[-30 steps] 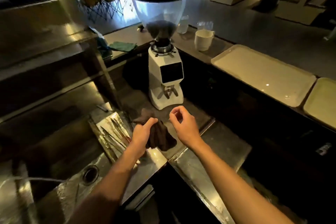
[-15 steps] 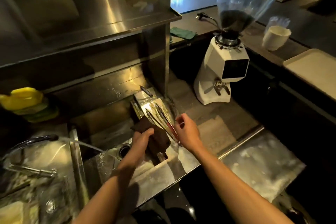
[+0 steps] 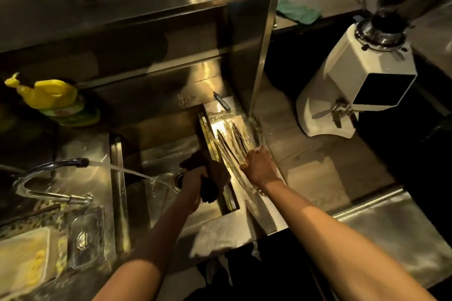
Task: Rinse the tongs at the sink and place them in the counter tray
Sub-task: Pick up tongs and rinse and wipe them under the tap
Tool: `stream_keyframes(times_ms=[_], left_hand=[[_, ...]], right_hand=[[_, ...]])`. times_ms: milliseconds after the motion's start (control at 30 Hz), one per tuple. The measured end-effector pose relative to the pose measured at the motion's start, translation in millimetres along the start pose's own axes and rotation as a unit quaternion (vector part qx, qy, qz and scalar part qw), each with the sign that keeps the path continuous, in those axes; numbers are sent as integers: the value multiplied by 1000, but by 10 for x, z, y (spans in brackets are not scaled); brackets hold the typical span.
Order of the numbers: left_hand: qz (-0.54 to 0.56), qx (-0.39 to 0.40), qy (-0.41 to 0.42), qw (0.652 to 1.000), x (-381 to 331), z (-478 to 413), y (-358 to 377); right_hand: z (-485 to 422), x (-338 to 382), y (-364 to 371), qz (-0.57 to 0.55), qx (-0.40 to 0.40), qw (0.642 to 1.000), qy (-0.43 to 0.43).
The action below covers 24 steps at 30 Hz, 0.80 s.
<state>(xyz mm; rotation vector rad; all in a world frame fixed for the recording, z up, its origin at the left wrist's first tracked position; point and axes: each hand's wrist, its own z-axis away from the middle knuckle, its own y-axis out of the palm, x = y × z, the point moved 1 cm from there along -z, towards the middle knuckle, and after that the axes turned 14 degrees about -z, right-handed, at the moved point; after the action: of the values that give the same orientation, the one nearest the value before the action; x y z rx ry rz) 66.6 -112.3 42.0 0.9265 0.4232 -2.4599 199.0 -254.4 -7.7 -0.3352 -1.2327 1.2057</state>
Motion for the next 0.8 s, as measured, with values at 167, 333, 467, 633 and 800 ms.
stream_keyframes(times_ms=[167,333,467,633,800], left_hand=[[-18,-10,-19,1000,-30,-189,91],[-8,-31,-18,999,-68,-270,158],[-12,-45,-34,998,-70,-329,176],[-20,-38,-39,998,-73,-404,148],[-28,-38,-49,998,-74,-483,113]], right_hand=[[-157,-105,123,122,30,991,-35],[-176,-145,78,133,25,985,-104],[-213,-196,90,91,17,991,-100],[-236,-180,94,10,-57,997,-48],[-288,-255,4,-19,-87,995,41]])
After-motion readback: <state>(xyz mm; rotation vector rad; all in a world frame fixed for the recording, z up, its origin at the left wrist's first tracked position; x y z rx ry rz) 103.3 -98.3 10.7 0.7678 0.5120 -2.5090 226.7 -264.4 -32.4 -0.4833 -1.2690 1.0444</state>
